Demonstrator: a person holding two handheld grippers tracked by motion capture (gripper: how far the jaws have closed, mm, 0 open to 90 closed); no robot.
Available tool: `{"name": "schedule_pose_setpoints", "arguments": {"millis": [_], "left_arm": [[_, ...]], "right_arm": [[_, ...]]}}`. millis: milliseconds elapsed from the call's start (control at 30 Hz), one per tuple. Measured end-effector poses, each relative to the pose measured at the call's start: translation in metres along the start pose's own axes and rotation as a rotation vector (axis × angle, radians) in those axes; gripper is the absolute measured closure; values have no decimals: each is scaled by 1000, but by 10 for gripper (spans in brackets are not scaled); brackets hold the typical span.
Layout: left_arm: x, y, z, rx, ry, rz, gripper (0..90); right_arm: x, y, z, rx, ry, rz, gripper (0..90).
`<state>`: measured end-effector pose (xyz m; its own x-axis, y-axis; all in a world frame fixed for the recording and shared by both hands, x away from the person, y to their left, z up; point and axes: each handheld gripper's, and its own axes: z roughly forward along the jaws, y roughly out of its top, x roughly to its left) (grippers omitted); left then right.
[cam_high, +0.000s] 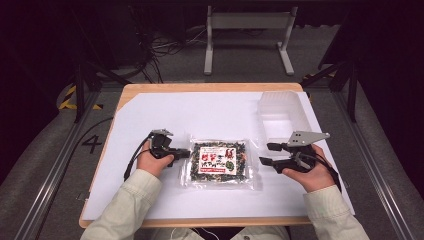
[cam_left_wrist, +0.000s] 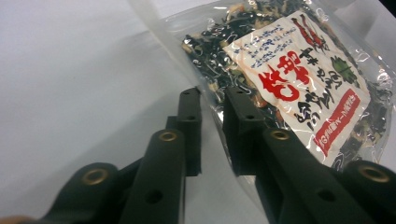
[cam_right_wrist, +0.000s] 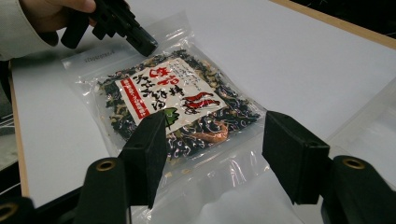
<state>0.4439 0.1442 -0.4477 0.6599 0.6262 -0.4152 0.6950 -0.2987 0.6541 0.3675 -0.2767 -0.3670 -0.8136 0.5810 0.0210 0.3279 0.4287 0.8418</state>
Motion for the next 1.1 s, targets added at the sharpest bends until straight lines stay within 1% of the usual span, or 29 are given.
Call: {"name": "schedule_pose_setpoints", "arguments": {"millis": [33,67,100,167,200,233,267,300,333,433,467,500,567,667,733,767,833,867,933,1000,1067,1100], "left_arm": [[-1,0,-2,-18,1,-3,813],[-2,1,-4,-34,-6,-13,826],[-3,2,-8,-71,-18,-24,838],[-5,4,-12,-98,-21,-25,866],[-7,5,-17,-129,-33,-32,876],[-8,6,-20,-148,-42,-28,888],[-10,8,-25,-174,-49,-18,892],[-14,9,-30,-189,-49,-7,893],[-19,11,-36,-204,-50,15,893],[-28,15,-47,-236,-69,40,893],[-37,18,-54,-254,-76,62,894],[-37,18,-54,-254,-76,62,894],[-44,20,-62,-269,-72,89,894],[-51,24,-71,-292,-92,108,894],[-56,25,-78,-305,-88,125,894],[-59,26,-82,-310,-74,151,894],[-63,27,-88,-324,-66,171,894],[-67,29,-94,-339,-68,195,894],[-73,30,-102,-357,-72,215,894],[-78,32,-109,-369,-71,245,894],[-83,32,-116,-381,-67,258,894],[-85,33,-119,-384,-62,276,895]], "right_arm": [[0,0,0,0,-1,0,400],[0,0,0,0,-1,0,400],[0,0,-1,-2,-1,-1,400],[-1,0,-1,-4,-3,-1,400],[-1,0,-2,-5,-4,-1,400],[0,0,-2,-7,-4,0,400],[0,0,-2,-9,-4,0,400],[0,1,-3,-11,-6,-3,403],[0,1,-4,-15,-8,-4,410],[2,3,-6,-21,-9,-8,423],[3,4,-6,-23,-8,-9,425],[4,5,-8,-30,-8,-13,428],[5,6,-8,-31,-9,-14,429],[6,7,-10,-37,-11,-21,444],[7,8,-11,-45,-7,-26,459],[8,9,-12,-51,-5,-29,467],[10,11,-14,-59,-3,-37,478],[11,12,-14,-63,-2,-42,484],[14,15,-16,-74,3,-54,492],[16,17,-17,-82,6,-62,498],[17,19,-17,-86,11,-66,499],[18,20,-17,-88,12,-69,501]]}}
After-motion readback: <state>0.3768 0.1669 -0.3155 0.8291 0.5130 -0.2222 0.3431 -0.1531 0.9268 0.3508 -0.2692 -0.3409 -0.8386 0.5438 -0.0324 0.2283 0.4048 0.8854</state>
